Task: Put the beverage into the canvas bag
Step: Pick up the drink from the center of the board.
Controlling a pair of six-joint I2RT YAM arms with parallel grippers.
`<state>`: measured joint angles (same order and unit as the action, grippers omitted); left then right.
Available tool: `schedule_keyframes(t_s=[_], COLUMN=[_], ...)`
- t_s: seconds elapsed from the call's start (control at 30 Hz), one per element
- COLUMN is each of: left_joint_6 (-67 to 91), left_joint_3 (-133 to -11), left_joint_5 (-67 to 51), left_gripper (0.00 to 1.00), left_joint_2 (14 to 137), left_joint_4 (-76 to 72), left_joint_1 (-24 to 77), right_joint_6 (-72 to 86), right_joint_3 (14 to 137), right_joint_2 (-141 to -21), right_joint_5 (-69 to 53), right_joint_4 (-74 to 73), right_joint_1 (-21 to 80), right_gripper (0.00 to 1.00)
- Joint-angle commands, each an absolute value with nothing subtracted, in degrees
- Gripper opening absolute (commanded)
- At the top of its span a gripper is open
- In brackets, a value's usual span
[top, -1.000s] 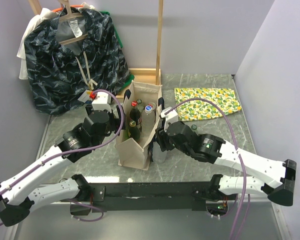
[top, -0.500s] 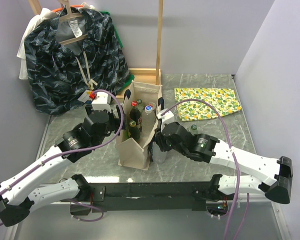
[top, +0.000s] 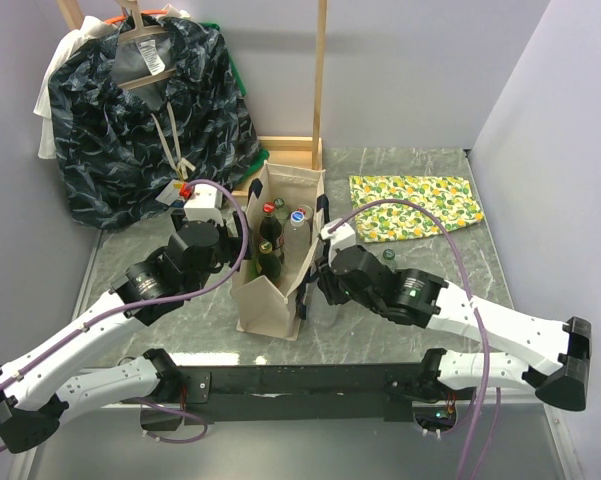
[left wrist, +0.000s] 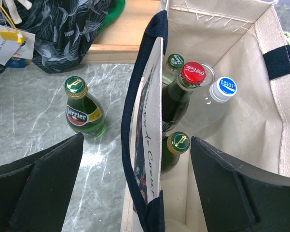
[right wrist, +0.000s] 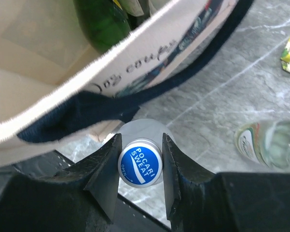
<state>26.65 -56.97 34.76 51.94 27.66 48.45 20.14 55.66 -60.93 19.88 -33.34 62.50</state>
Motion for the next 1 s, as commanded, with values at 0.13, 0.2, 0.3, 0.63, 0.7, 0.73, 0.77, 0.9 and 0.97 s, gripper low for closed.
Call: schedule_keyframes(t_s=[0.13, 0.2, 0.3, 0.63, 0.7, 0.73, 0.77, 0.9, 0.97], left_joint_6=[26.2, 26.2, 26.2, 27.6, 27.9, 28.2, 28.3, 29.1, 29.4], left_joint_3=[-57.2, -57.3, -57.4, -56.4, -56.2, -55.8, -55.6, -55.1, -54.6], left_joint_5=[33.8, 33.6, 33.1, 32.6, 32.1, 31.9, 31.8, 30.9, 30.6], left_gripper=[0.96, 0.96, 0.96, 0.96, 0.97, 0.97, 0.97, 0.99, 0.97], left_joint_2=[51.8, 51.9, 52.2, 50.7, 50.2, 50.0, 49.9, 49.6, 49.4], left_joint_4=[26.5, 26.5, 26.8, 28.6, 28.7, 28.8, 29.1, 29.7, 29.7], left_joint_1=[48.3, 48.3, 48.3, 48.3, 48.3, 48.3, 48.3, 48.3, 48.3], right_joint_6=[19.8, 19.6, 19.4, 18.3, 17.8, 17.8, 17.7, 16.2, 15.8], right_joint_3=[57.8, 58.4, 59.3, 62.8, 64.1, 64.5, 65.4, 67.6, 68.9], right_joint_2=[-54.0, -53.4, -52.8, -50.7, -50.7, -50.5, -50.7, -50.8, -50.7], right_joint_5=[23.8, 24.4, 25.7, 29.8, 30.7, 30.9, 31.2, 31.8, 31.8], right_joint_4=[-30.1, -30.3, -30.8, -31.4, -31.6, -31.8, -31.8, -31.7, -31.7], right_joint_1=[62.8, 62.8, 62.8, 62.8, 62.8, 62.8, 62.8, 62.7, 62.8], right_gripper=[0.0, 0.0, 0.0, 0.0, 0.0, 0.0, 0.0, 0.0, 0.0])
